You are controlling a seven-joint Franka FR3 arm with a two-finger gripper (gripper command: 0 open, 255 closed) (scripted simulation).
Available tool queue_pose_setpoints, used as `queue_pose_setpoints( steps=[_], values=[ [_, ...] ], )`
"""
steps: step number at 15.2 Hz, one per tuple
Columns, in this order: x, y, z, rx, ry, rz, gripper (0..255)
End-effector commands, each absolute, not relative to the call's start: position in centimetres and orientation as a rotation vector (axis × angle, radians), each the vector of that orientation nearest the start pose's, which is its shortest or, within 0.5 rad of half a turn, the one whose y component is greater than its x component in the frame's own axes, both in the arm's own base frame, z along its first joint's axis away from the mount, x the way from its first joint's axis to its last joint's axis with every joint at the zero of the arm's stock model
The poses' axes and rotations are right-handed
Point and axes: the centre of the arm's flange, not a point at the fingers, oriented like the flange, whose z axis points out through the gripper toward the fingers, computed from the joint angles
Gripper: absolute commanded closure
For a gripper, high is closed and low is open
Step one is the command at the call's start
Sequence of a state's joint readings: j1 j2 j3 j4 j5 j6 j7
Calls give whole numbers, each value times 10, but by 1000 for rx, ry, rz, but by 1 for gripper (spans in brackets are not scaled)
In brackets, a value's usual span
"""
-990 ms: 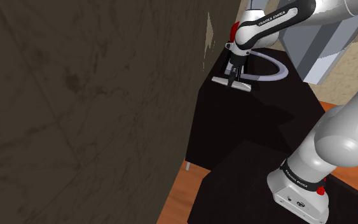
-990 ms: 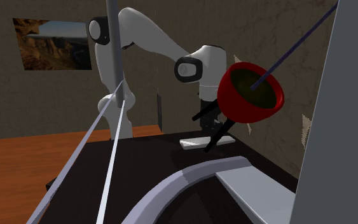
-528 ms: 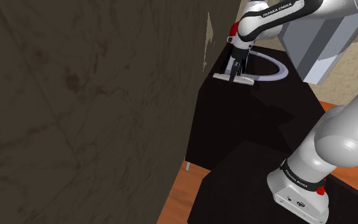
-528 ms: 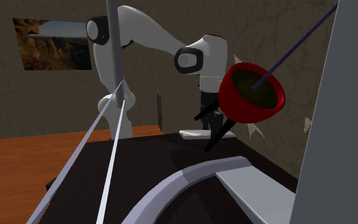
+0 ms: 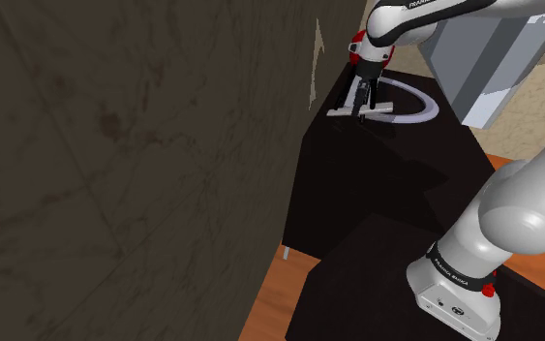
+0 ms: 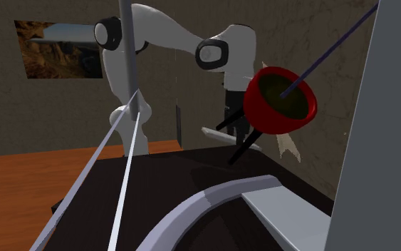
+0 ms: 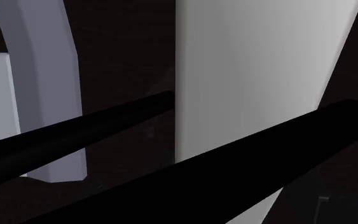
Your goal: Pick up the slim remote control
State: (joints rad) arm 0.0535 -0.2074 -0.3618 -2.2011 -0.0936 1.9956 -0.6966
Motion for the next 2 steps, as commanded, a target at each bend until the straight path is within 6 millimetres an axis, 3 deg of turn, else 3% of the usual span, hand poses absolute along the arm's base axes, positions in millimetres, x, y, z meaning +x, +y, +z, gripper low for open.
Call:
queue_pose_setpoints(
  steps=[1,2],
  values=[
    [463,-162,475,-3079,-676,9,255],
    [463,-162,475,-3079,-676,9,255]
  ],
)
